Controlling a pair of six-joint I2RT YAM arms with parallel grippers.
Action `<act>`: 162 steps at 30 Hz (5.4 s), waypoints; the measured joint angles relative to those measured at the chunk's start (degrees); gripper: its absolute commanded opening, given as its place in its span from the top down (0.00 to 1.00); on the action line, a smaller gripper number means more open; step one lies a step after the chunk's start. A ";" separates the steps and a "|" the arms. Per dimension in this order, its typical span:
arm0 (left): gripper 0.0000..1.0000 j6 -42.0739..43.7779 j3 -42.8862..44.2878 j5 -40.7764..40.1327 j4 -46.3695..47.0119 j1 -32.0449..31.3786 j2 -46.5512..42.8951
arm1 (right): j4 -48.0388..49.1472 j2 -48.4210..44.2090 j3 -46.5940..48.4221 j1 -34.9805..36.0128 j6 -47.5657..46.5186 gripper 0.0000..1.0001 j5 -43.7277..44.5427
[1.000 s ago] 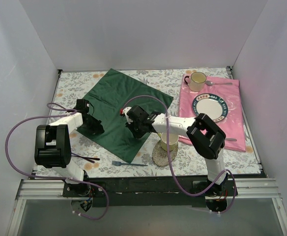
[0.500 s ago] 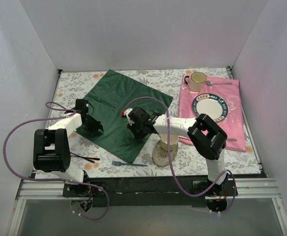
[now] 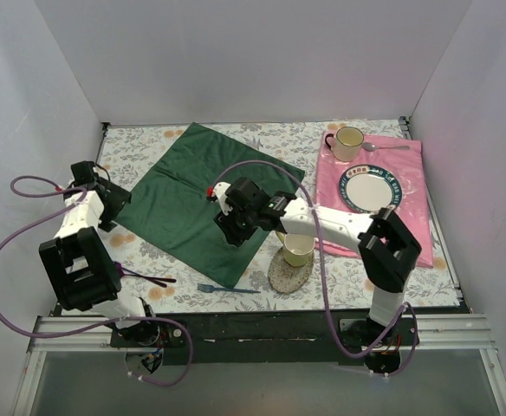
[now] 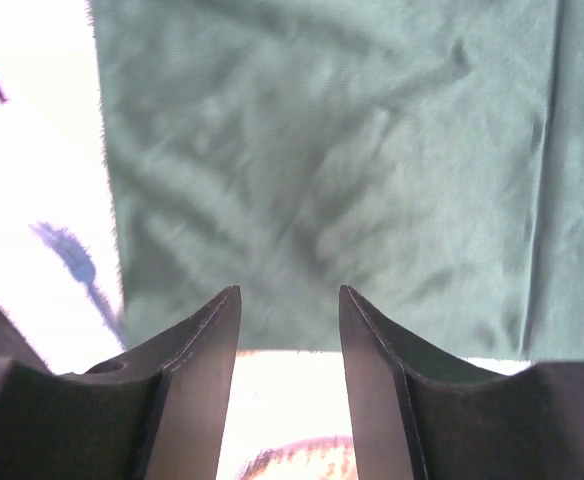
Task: Fold the napkin, place the utensils inside, and roll it up
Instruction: Fold the napkin
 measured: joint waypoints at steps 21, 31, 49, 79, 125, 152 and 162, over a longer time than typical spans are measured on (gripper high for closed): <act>0.59 16.04 6.84 -2.78 3.74 8.09 17.22 | 5.86 -17.33 -13.14 -4.81 0.02 0.49 -5.07; 0.62 16.52 5.46 -7.91 6.95 5.31 17.31 | 5.92 -17.31 -13.14 -4.79 0.02 0.50 -5.07; 1.00 16.31 3.89 -12.04 12.48 3.54 17.53 | 5.92 -17.31 -13.14 -4.79 0.00 0.50 -3.80; 1.00 10.10 38.42 -10.58 4.33 -40.50 31.01 | 3.98 -18.84 -13.73 -24.09 7.32 0.50 1.11; 1.00 17.66 59.98 -8.00 8.09 -57.24 47.71 | 4.15 -19.47 -15.06 -31.30 9.35 0.50 1.01; 1.00 18.88 61.66 -5.68 9.86 -58.95 51.67 | 4.17 -20.55 -16.06 -32.68 10.36 0.50 1.01; 1.00 18.86 63.95 -5.75 10.64 -59.10 54.25 | 4.61 -20.59 -16.87 -32.98 10.38 0.50 0.87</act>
